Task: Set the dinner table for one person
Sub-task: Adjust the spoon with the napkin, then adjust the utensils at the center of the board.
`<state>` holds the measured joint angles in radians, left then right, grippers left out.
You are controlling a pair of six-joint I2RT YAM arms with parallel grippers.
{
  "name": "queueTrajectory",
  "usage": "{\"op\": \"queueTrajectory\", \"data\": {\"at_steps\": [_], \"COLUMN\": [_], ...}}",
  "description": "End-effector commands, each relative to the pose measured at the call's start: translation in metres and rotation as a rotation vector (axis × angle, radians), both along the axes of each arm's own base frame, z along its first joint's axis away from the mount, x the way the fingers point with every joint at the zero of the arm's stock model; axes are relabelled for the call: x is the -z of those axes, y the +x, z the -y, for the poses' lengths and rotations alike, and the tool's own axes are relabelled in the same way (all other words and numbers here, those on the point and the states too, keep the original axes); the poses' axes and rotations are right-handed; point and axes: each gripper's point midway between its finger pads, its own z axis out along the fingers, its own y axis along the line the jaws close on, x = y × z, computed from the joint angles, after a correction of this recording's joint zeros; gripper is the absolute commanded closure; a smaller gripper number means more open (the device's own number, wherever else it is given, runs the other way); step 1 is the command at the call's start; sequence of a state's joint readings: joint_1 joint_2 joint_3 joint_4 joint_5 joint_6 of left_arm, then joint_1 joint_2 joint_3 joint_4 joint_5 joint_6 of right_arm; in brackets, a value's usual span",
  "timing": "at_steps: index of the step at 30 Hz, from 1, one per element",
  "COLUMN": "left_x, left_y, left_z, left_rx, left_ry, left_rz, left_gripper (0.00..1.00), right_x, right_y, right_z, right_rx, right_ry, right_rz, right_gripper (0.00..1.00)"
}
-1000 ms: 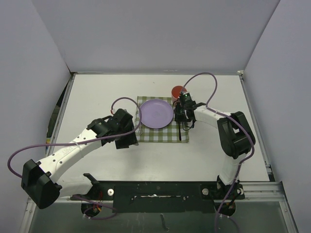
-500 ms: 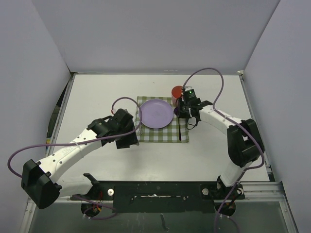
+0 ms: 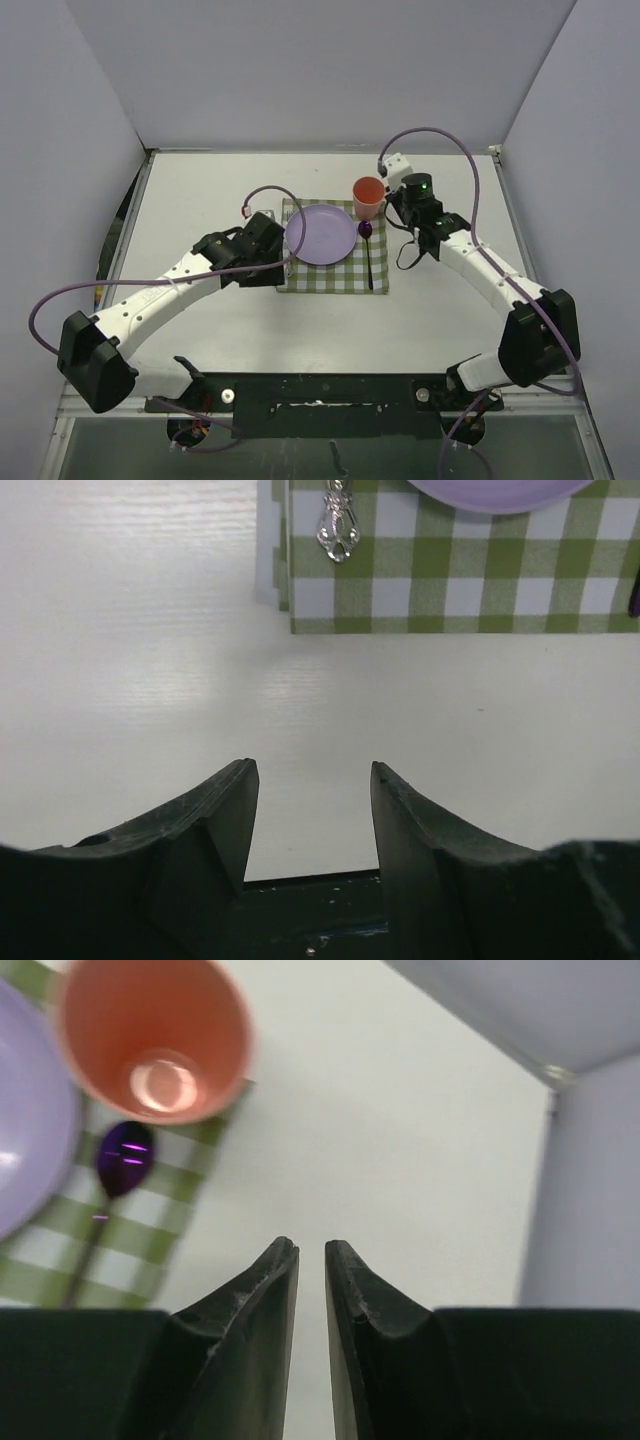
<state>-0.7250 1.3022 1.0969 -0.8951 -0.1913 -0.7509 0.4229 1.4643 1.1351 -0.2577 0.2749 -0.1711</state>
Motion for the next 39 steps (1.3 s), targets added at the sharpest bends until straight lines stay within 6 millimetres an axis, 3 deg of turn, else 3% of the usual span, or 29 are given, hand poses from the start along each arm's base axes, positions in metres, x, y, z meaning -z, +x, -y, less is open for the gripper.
{"op": "queueTrajectory", "data": {"at_steps": [1,2,5,9,12,15,21,28,32,34,39], "left_x": [-0.017,-0.015,-0.008,-0.002,0.007,0.018,0.026,0.003,-0.005,-0.001,0.005], "left_y": [0.037,0.041,0.053,0.069,0.08,0.092,0.116,0.163,0.188,0.202,0.242], "left_z": [-0.012,-0.01,0.003,0.02,0.028,0.03,0.022,-0.013,-0.028,-0.03,-0.01], "left_rx": [0.102,0.128,0.181,0.222,0.27,0.288,0.274,0.102,0.062,0.049,0.071], "left_ry": [0.165,0.177,0.167,0.147,0.163,0.202,0.221,-0.032,-0.086,-0.077,-0.163], "left_rz": [0.167,0.178,0.201,0.231,0.245,0.218,0.204,0.22,0.257,0.26,0.267], "left_gripper": [0.52,0.52,0.52,0.52,0.52,0.52,0.52,0.53,0.53,0.53,0.53], "right_x": [-0.036,-0.024,0.003,0.015,0.027,0.03,0.025,0.038,0.038,0.04,0.04], "right_y": [0.016,0.012,-0.004,-0.012,-0.014,-0.01,-0.002,0.004,0.011,0.014,0.018], "right_z": [0.092,0.106,0.114,0.124,0.119,0.126,0.166,0.163,0.16,0.158,0.155], "right_rx": [0.184,0.214,0.255,0.224,0.151,0.177,0.302,0.264,0.253,0.249,0.244], "right_ry": [-0.273,-0.234,-0.127,-0.109,-0.126,-0.124,-0.041,-0.017,-0.006,0.014,0.029], "right_rz": [0.195,0.152,0.038,-0.043,-0.104,-0.124,-0.163,-0.216,-0.217,-0.225,-0.229], "right_gripper": [0.8,0.8,0.81,0.82,0.86,0.91,0.9,0.9,0.9,0.91,0.91]}}
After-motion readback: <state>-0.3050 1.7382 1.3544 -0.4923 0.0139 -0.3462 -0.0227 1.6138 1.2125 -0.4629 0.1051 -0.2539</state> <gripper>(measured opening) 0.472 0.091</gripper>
